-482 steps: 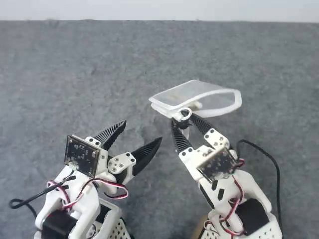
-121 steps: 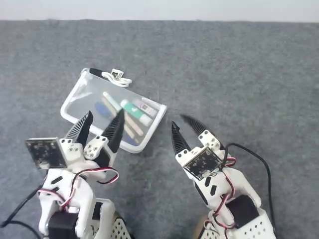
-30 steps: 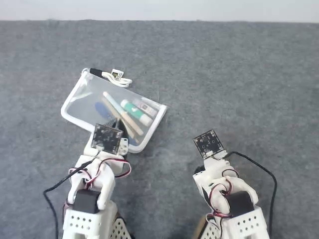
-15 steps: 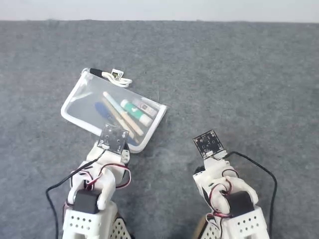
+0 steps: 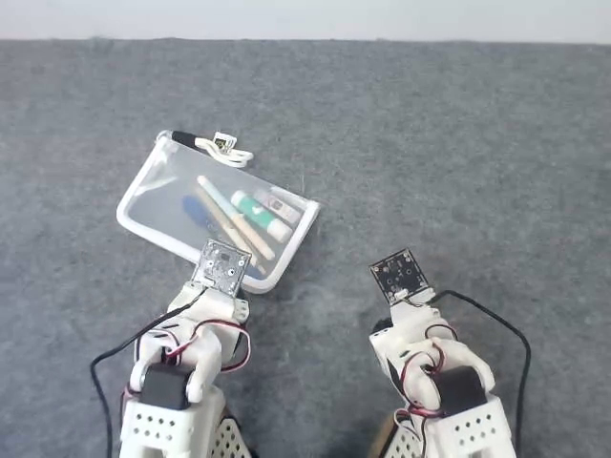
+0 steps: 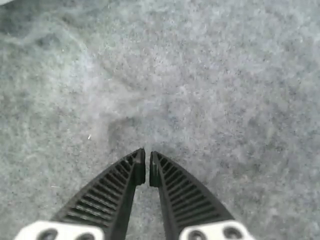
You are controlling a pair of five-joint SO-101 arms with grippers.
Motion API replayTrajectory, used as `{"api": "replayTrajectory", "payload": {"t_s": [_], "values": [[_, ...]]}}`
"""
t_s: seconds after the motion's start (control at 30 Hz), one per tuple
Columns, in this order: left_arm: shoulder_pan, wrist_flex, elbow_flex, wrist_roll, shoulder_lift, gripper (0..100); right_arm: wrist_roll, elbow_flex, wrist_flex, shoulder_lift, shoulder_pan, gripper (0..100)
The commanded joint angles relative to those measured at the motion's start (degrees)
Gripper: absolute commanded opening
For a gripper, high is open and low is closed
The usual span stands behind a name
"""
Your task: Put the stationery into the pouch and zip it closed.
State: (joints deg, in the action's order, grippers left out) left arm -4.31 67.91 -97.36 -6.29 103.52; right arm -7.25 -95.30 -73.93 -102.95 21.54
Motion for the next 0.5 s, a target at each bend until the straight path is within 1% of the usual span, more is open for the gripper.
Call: {"api": "replayTrajectory", "payload": {"t_s": [0.0,0.47], "values": [[-0.1,4.3,0.8,0.0,0.8,1,0.4,-1.2,-0.4,-0.9,-0.8,0.7],[-0.3,4.4,0.8,0.0,0.8,1,0.4,-1.2,-0.4,-0.9,-0.8,0.7]]}}
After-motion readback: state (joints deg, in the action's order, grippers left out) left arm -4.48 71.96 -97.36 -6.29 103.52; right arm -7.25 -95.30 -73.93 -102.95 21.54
